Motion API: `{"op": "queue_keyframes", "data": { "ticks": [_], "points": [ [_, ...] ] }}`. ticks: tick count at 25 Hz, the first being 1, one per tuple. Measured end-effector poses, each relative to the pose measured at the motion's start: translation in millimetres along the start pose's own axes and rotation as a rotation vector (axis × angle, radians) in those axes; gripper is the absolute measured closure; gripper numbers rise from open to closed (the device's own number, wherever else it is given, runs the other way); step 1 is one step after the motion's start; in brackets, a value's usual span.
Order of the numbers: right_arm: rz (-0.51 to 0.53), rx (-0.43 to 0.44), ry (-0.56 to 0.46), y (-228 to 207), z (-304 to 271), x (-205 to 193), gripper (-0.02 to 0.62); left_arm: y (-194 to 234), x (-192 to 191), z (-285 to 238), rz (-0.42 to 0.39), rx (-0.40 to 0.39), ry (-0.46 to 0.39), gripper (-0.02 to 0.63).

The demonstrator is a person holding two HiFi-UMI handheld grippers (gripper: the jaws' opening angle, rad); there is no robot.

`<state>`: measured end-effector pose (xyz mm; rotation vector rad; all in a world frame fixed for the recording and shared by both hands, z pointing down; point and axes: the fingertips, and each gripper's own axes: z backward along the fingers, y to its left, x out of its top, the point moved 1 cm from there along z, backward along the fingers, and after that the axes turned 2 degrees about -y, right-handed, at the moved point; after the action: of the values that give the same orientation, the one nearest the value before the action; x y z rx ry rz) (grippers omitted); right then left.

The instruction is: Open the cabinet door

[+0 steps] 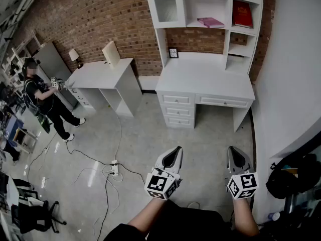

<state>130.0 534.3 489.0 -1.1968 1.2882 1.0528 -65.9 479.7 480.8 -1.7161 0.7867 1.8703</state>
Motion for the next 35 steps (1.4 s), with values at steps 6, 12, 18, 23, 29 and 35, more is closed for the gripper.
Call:
{"op": "queue_keyframes", "data": {
  "ticks": [6, 12, 18, 23, 29, 35],
  "points": [
    [0.01, -0.013, -0.014, -7.1, 9.3, 2.0, 0.595, -8.3, 3.5, -1.5, -0.004, -0.007, -0.017, 0.588],
    [-0.045, -0.037, -0.031, -17.8, 22.4, -6.8, 0.594, -17.4, 1.8, 0.1, -0.013, -0.032, -0.018, 0.586],
    [-0.036, -0.073, -0.021, -25.6, 30.9, -15.0, 0.583, -18.0, 2.4, 4.9, -0.026, -0.007, -0.016, 0.578],
    [-0.052, -0.119, 0.02, -45.5, 41.0, -28.3, 0.39, -18.1, -4.5, 3.0, -0.025, 0.037, -0.003, 0.379],
    [-0.051, -0.174, 0.023, -61.6, 55.2, -30.4, 0.294, -10.0, -4.6, 6.0, -0.037, 0.066, 0.005, 0.305],
    [-0.031, -0.143, 0.021, -60.6, 53.8, -28.3, 0.295, -2.2, -10.0, 12.5, -0.03, 0.095, 0.01, 0.305]
  ]
}}
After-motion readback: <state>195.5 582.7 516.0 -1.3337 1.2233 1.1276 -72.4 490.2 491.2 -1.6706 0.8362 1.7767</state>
